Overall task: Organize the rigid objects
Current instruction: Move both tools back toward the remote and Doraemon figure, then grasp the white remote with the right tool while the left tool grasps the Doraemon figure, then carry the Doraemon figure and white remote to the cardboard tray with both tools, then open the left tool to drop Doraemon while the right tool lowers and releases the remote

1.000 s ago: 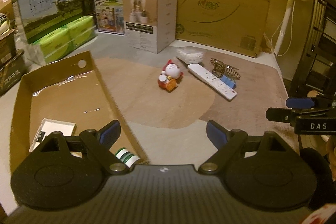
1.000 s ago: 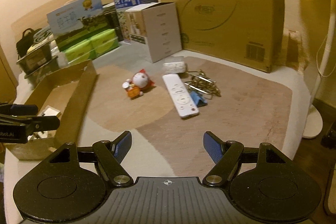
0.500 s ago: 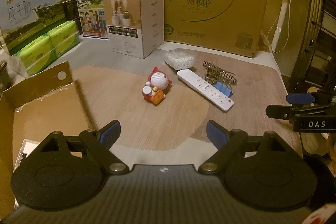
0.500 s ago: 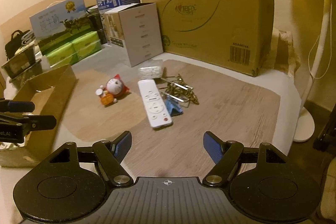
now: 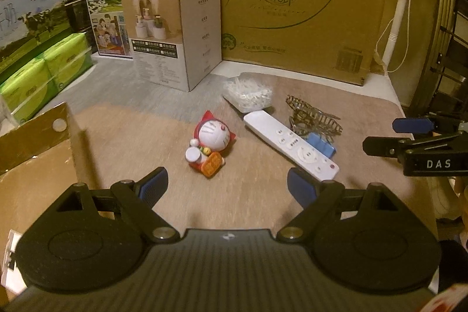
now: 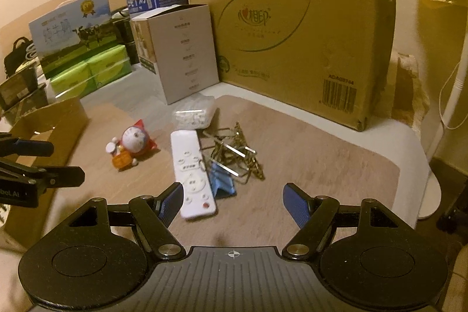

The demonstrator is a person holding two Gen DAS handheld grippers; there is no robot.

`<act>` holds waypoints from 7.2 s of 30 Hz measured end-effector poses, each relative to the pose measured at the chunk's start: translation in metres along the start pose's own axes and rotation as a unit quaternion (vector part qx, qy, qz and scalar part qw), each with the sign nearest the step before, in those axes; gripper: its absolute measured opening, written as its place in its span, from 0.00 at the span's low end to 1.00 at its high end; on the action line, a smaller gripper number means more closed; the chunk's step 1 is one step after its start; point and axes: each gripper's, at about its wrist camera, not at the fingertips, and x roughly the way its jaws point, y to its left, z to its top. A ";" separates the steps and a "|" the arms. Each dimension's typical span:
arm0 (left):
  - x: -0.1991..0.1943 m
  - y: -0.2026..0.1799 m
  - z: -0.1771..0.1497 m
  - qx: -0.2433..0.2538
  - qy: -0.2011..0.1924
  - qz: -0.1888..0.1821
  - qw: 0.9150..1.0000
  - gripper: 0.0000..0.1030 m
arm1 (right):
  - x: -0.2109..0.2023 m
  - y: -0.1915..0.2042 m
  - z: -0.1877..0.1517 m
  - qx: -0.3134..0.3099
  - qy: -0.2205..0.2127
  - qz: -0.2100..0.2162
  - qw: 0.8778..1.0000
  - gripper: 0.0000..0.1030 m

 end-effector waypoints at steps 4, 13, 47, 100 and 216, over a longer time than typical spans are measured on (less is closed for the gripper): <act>0.017 0.003 0.008 0.003 0.004 0.001 1.000 0.85 | 0.018 -0.001 0.007 -0.002 0.005 0.004 1.000 0.73; 0.041 0.010 0.013 0.004 0.012 -0.001 1.000 0.84 | 0.052 0.010 -0.007 -0.002 0.037 0.037 0.999 0.72; 0.082 0.021 0.021 0.034 0.041 -0.016 0.998 0.72 | 0.097 0.048 -0.007 -0.048 0.033 0.033 0.998 0.38; -0.049 -0.019 -0.084 -0.029 0.057 -0.042 0.997 0.39 | -0.014 0.071 -0.084 -0.056 0.053 0.005 0.997 0.38; -0.133 0.200 -0.098 -0.137 -0.005 0.139 0.981 0.40 | 0.058 0.276 -0.012 -0.109 0.046 0.192 0.974 0.55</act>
